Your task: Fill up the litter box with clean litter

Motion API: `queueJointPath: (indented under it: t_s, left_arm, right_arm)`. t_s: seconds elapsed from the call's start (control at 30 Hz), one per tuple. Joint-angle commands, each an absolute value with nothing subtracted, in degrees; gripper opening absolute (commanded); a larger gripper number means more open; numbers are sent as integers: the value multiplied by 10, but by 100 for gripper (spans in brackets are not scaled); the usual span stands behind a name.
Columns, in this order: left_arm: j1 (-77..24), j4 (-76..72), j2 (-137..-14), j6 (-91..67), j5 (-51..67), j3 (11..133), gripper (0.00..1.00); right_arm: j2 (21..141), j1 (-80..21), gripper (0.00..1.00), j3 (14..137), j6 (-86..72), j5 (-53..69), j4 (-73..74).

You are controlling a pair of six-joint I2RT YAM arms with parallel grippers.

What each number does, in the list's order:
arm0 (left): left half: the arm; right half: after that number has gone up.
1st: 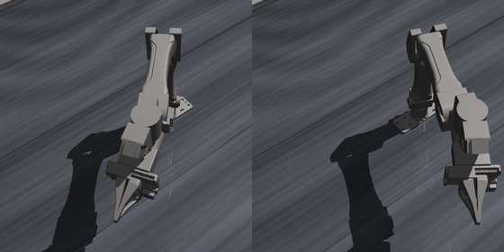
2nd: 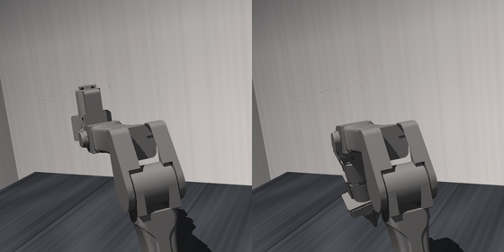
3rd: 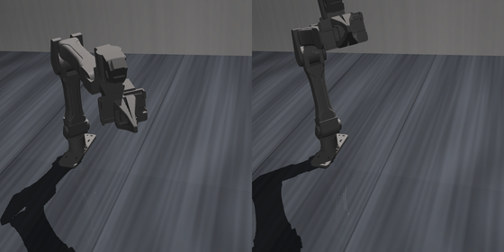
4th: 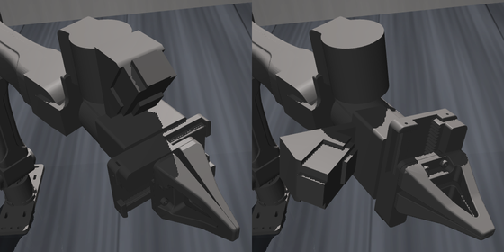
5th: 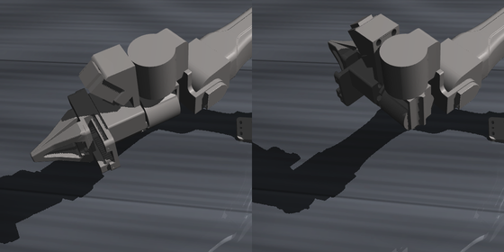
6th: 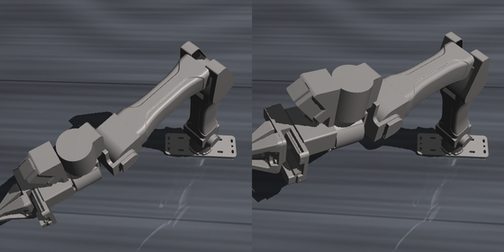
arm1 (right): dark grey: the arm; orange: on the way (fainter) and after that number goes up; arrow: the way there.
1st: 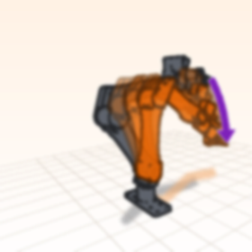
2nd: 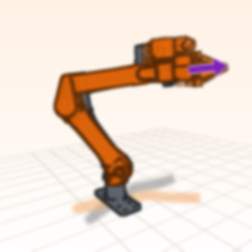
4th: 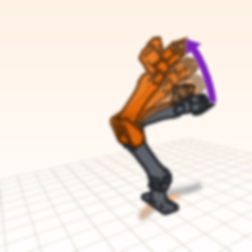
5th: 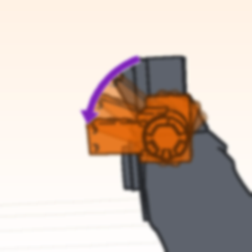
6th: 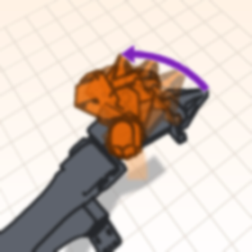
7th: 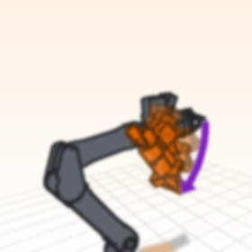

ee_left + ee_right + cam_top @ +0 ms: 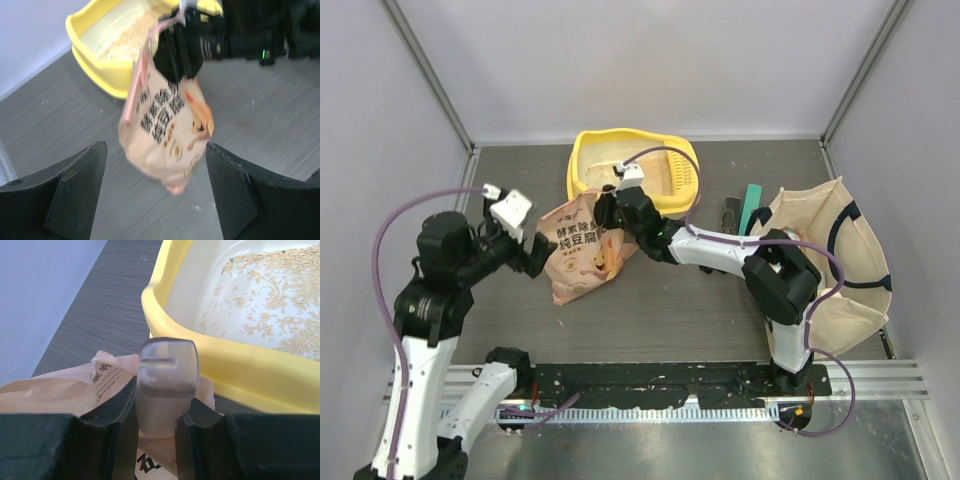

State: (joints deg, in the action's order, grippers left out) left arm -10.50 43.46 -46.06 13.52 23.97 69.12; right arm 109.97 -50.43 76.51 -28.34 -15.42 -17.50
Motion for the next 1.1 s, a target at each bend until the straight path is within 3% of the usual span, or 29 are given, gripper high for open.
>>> queueJointPath:
  t_s: [0.0, 0.07, 0.17, 0.3, 0.37, 0.43, 0.57, 0.83, 1.07]
  left_arm:
    - [-102, 620, -430, 243, 198, 649, 82]
    - [-102, 641, -420, 279, 193, 608, 79]
    - [-101, 637, -399, 328, 164, 536, 61]
    - [-99, 614, -407, 332, 125, 484, 19]
    - [-98, 614, -424, 329, 131, 470, 8]
    - [-97, 608, -446, 324, 134, 457, 7]
    - [-97, 538, -470, 343, 154, 415, 24]
    - [-97, 410, -510, 397, 162, 338, 26]
    - [-105, 273, -558, 372, 163, 301, 27]
  right_arm:
    - [1087, -492, 1, 732, -191, -153, -59]
    - [1088, -490, 1, 737, -180, -163, -60]
    - [1093, -495, 1, 748, -157, -191, -63]
    - [1091, -495, 1, 745, -135, -229, -57]
    - [1098, -495, 1, 736, -135, -235, -56]
    - [1119, -496, 1, 731, -148, -221, -48]
    - [1155, -505, 1, 716, -183, -186, -34]
    - [1182, -506, 1, 693, -259, -47, -39]
    - [1200, -473, 1, 709, -328, 151, -112]
